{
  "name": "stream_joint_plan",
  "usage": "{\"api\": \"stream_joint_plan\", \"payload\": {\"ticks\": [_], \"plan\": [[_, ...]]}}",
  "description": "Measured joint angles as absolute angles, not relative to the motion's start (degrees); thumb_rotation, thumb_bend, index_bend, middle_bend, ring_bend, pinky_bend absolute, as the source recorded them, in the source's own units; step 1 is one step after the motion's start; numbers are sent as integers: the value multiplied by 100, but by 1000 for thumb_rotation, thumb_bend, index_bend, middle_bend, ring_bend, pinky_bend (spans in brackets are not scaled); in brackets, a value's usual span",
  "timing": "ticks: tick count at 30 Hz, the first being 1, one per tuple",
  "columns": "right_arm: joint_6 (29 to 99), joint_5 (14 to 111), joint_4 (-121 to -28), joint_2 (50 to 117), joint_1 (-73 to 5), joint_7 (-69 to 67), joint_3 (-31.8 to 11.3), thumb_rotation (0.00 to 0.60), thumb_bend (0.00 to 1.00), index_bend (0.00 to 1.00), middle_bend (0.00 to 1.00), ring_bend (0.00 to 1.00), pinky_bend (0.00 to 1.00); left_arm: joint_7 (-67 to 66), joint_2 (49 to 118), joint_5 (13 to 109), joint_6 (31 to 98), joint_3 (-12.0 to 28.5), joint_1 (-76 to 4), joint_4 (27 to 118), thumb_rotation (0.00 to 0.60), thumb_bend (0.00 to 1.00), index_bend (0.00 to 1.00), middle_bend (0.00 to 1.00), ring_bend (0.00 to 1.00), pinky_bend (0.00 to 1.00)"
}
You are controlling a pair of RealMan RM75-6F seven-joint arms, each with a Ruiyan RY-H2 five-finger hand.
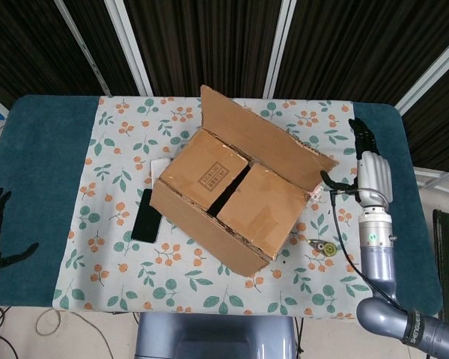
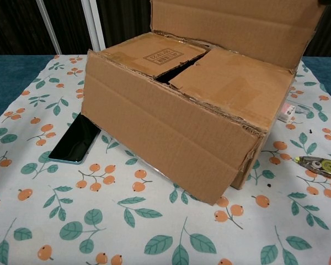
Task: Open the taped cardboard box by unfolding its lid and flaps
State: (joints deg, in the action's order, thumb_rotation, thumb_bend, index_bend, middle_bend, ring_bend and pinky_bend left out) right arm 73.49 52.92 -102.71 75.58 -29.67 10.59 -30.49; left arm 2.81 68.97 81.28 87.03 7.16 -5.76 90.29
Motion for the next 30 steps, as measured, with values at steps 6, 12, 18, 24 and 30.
{"api": "stream_joint_plan", "payload": {"ticks": [6,12,18,24,30], "plan": [[7133,4916,-9861,7495,-3198,1120,-3205,600,284,0,0,0,225,281,6887,8122,8714,716,-567,9043,600,10,0,0,0,0],[7029,4823,-9716,7414,-3275,1044,-3216,600,283,0,0,0,225,273,6887,8118,8707,714,-568,9053,600,10,0,0,0,0],[6950,4807,-9669,7351,-3332,1014,-3168,600,284,0,0,0,225,273,6882,8094,8691,718,-570,9070,600,10,0,0,0,0],[7018,5233,-9908,7066,-3059,912,-2878,600,284,0,0,0,225,271,6857,8095,8654,711,-581,9071,600,10,0,0,0,0],[7384,6198,-10149,6709,-2444,567,-2305,600,283,0,0,0,225,255,6848,8161,8657,680,-589,9067,600,10,0,0,0,0]]}}
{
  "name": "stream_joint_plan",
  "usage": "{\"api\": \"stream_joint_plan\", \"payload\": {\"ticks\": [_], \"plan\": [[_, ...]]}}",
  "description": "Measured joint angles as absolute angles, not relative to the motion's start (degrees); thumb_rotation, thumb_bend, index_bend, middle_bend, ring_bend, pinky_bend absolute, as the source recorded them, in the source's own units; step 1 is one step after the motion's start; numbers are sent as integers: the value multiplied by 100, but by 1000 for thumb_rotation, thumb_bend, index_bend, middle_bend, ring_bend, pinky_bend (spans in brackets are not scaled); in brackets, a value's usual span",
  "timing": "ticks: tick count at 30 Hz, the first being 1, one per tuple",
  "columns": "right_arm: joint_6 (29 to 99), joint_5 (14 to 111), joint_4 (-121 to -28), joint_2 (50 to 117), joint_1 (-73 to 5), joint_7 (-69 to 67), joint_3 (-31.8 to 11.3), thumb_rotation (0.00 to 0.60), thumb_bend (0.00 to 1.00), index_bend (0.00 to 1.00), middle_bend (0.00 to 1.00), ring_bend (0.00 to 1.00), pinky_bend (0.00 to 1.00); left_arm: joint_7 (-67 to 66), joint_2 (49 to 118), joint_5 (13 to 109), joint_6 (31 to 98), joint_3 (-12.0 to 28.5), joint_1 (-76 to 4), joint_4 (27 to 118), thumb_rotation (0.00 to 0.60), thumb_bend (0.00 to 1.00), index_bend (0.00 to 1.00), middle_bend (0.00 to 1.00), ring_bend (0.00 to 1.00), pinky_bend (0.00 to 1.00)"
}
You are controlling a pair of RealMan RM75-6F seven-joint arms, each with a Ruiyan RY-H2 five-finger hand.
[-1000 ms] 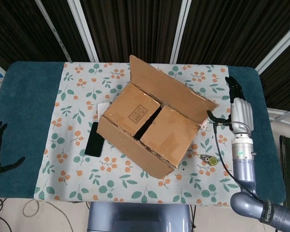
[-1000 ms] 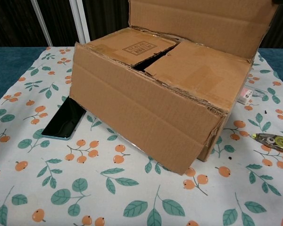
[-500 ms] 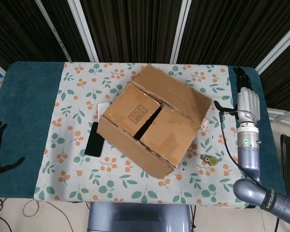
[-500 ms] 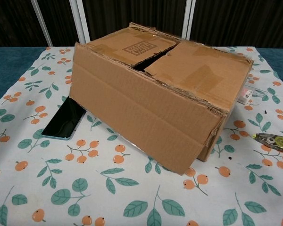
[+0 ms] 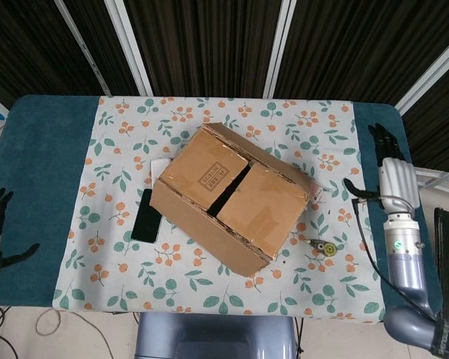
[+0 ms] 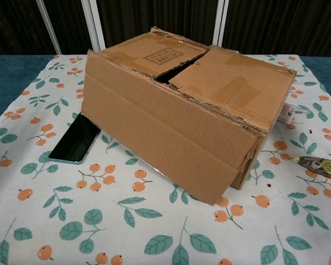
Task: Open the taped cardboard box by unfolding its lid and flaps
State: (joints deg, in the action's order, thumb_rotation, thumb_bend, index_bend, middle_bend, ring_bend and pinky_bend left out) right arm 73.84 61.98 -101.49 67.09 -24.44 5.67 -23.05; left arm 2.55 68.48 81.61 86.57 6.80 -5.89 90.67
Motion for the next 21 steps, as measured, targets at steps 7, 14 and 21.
{"api": "stream_joint_plan", "payload": {"ticks": [7,14,21], "plan": [[8087,7409,-10102,6350,-1585,146,-1427,600,283,0,0,0,225,266,6833,8182,8671,672,-585,9070,600,10,0,0,0,0],[8622,8058,-9472,6354,-1118,-75,-933,600,283,0,0,0,225,249,6825,8209,8687,664,-585,9077,600,13,0,0,0,0],[8810,8311,-8789,6538,-979,-391,-811,600,283,0,0,0,225,75,6799,8261,8671,657,-623,9124,600,138,0,0,0,0]]}}
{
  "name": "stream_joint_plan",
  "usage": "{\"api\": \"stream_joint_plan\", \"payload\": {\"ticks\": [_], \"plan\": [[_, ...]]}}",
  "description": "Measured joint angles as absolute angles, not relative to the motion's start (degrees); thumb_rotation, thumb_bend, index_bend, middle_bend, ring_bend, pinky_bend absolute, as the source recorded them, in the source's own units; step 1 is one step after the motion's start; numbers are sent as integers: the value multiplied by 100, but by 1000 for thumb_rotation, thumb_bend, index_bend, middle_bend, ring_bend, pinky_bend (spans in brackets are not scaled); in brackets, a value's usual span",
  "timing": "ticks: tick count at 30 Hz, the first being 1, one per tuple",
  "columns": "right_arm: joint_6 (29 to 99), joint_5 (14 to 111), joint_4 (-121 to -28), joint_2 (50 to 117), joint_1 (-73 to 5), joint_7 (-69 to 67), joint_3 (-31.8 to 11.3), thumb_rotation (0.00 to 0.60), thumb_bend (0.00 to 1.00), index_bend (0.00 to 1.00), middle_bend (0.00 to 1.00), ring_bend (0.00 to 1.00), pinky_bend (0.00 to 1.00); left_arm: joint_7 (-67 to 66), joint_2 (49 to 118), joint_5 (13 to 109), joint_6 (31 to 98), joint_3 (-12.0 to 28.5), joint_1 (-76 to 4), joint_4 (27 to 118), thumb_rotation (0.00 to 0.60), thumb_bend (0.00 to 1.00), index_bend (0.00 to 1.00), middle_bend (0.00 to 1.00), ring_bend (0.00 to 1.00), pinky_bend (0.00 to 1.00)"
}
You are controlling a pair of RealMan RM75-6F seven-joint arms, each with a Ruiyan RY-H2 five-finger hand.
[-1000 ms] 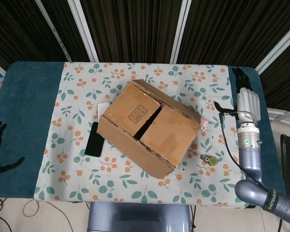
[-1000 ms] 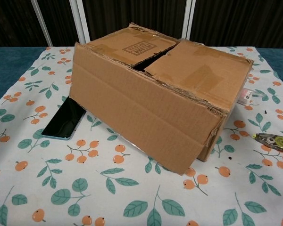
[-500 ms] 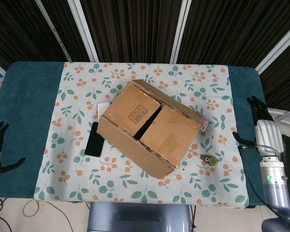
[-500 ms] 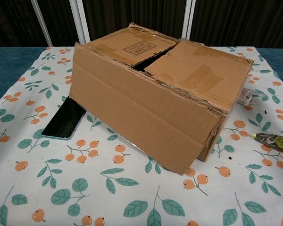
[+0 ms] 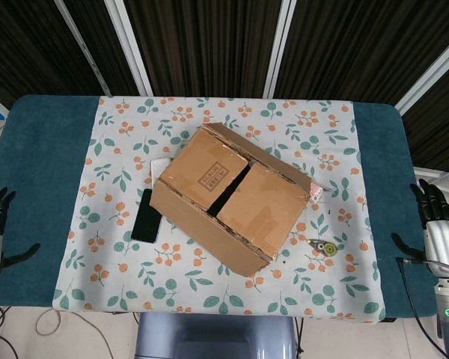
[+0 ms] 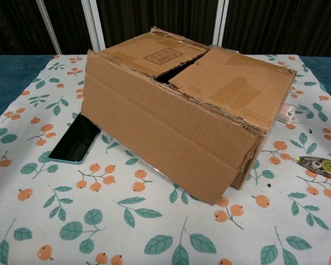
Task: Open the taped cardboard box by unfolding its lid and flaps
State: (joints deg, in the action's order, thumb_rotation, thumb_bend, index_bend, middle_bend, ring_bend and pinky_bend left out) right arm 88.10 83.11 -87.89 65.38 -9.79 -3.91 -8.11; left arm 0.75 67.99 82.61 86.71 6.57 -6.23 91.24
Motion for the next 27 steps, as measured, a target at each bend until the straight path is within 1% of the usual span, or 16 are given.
{"api": "stream_joint_plan", "payload": {"ticks": [5,10,11,14,15,21,25,27], "plan": [[8792,8371,-8467,6703,-969,-600,-782,600,284,0,0,0,225,-61,6651,8294,8560,651,-694,9427,600,303,0,0,0,0],[8772,8384,-8351,6772,-964,-721,-796,600,284,0,0,0,225,-278,6366,8215,8292,739,-877,9948,600,349,0,0,0,2],[8766,8379,-8348,6776,-962,-740,-801,600,284,0,0,0,225,-316,6299,8187,8227,778,-930,10059,600,360,0,0,0,12],[8734,8345,-8340,6784,-957,-782,-817,600,284,0,0,0,225,-431,6030,8059,7940,934,-1150,10444,600,396,0,0,0,84],[8721,8328,-8342,6787,-955,-798,-825,600,284,0,0,0,225,-470,5936,8018,7830,984,-1230,10543,600,408,0,0,0,97],[8643,8269,-8381,6795,-954,-850,-851,600,284,0,0,0,225,-919,5274,7764,6904,1291,-1894,10995,600,471,0,0,0,98],[8583,8227,-8382,6798,-958,-857,-864,600,285,0,0,0,225,-1364,4881,7557,6098,1481,-2500,11131,600,501,0,0,0,99],[8566,8208,-8374,6800,-960,-854,-878,600,285,0,0,0,225,-1550,4761,7452,5737,1568,-2813,11148,600,503,0,25,8,116]]}}
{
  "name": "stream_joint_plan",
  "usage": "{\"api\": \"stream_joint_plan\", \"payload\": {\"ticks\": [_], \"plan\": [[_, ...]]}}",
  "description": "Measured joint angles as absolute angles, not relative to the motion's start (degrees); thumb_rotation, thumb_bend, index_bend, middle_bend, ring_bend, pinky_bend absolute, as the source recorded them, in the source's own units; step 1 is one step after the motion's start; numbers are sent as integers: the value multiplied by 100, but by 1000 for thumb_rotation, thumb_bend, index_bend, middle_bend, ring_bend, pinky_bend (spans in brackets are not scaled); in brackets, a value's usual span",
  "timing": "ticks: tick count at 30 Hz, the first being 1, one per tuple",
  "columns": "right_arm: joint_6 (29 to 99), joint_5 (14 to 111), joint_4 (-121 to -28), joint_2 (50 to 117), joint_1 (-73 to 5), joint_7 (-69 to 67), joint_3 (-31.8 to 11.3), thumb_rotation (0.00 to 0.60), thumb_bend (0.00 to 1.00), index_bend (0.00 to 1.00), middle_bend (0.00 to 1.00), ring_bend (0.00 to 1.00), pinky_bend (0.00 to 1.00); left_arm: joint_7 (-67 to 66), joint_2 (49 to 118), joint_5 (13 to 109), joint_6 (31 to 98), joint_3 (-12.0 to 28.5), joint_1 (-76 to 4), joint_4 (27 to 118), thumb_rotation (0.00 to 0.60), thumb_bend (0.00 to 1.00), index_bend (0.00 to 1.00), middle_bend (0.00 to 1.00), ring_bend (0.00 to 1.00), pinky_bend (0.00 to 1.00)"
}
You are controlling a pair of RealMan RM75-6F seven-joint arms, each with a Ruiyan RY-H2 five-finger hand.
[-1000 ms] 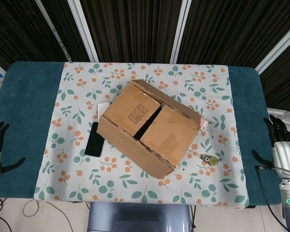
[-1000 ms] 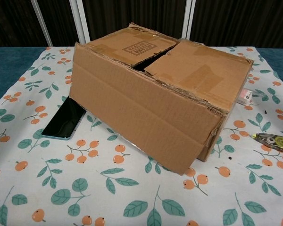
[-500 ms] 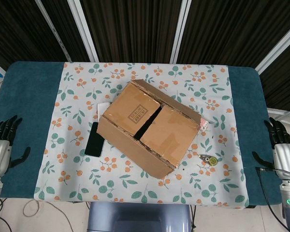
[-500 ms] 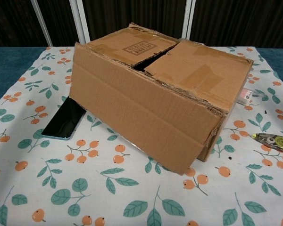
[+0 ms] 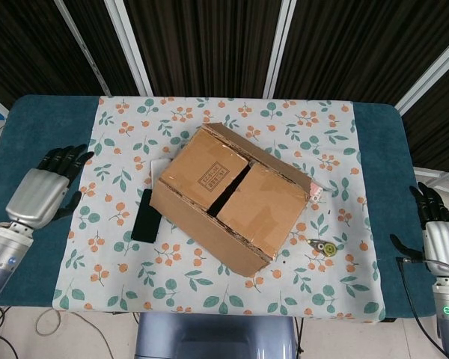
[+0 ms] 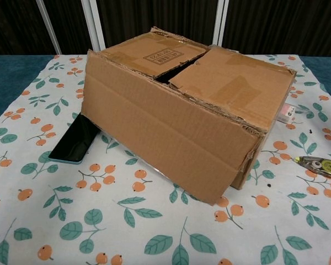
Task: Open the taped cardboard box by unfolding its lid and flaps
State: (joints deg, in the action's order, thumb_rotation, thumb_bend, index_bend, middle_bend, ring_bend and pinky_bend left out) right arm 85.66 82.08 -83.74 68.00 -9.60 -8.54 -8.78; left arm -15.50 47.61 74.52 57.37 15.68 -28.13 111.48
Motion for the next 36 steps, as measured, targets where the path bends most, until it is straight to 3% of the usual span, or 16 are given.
{"api": "stream_joint_plan", "payload": {"ticks": [5,12,19,36], "plan": [[8527,8164,-8369,6802,-959,-868,-899,600,284,0,0,0,225,-2028,4631,7139,4780,1771,-3746,11049,600,522,29,133,82,185],[8490,8116,-8361,6811,-957,-893,-930,600,284,0,0,0,225,-2611,4843,6904,3800,1879,-4868,10677,600,566,31,150,85,187],[8412,8014,-8383,6808,-954,-953,-975,600,285,0,0,0,225,-3214,5244,6848,2987,1722,-5861,10261,600,609,50,171,95,196],[8310,7900,-8408,6804,-940,-1097,-1037,600,295,0,0,0,225,-4117,6533,6673,2725,1078,-7159,9603,600,623,83,224,95,197]]}}
